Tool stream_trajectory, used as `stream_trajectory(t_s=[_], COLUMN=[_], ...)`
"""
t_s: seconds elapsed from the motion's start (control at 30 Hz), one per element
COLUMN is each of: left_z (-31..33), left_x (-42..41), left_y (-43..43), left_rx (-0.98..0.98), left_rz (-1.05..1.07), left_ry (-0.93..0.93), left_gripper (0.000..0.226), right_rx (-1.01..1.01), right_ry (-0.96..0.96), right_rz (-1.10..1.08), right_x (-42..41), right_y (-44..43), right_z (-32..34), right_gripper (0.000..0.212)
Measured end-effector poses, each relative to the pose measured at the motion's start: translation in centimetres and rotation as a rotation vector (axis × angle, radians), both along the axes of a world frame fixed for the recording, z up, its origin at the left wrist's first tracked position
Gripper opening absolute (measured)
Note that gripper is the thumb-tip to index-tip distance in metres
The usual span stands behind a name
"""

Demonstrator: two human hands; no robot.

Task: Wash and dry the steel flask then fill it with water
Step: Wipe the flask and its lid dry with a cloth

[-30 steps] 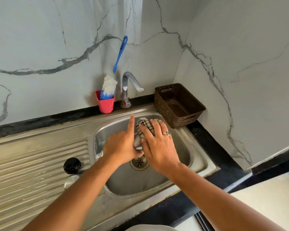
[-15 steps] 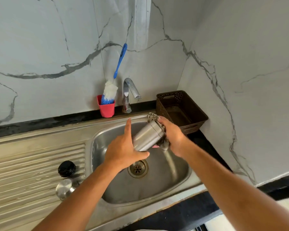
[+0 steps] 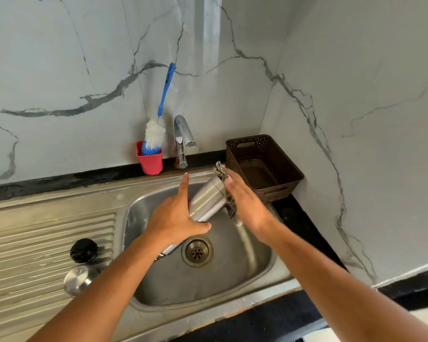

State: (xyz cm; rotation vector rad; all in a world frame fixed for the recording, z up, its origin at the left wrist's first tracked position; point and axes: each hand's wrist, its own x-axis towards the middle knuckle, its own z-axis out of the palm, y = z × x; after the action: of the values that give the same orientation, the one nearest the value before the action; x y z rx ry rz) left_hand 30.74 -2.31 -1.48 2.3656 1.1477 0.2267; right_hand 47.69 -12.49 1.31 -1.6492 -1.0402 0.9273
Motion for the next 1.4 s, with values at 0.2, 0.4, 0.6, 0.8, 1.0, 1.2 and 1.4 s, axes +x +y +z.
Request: stream_trajectory(t_s=[0.2,0.4,0.6,0.8,1.0,1.2,1.4], left_z=[0.5,-0.1,0.1,-0.5,-1.8,-0.6,0.5], left_x=[0.8,1.4,2.3,3.4,1.9,2.5,2.5], left_y=[-0.8,0.4,-1.2,-1.6,1.8,-1.6,-1.3], left_rx=[0.067,-0.024,0.281,0.377,0.176,0.413,0.289], left_rz=[-0.127,-0.08,-0.141,-0.166,-0.033,-0.188,-0.14], left_ry=[0.034,0.102,0.236,0.225,0.15,0.181,0.072], left_gripper=[0.142,0.142,0.139,0.144,0.147,0.146,0.147], right_rx=[-0.222,0.054,-0.201,-0.504,-0.012,-0.512,-0.634], right_ry=[0.332,-0.324,-0.92,-0.899,-1.201,-0.803,0.333], right_rz=[-0.087,0.034,0.227,0.364,0.183,0.512,0.264], right_x=[2.5,0.2,1.5,4.4,-2.0,3.2,7.4], right_y=[1.6,-0.6,1.8,4.7,0.4,5.6,5.2], right_z=[1.0,-0.7,-0.2,1.0,-2.0,0.9,2.1], right_gripper=[0.045,0.051,0.036,0.037,0.039,0.034,0.04])
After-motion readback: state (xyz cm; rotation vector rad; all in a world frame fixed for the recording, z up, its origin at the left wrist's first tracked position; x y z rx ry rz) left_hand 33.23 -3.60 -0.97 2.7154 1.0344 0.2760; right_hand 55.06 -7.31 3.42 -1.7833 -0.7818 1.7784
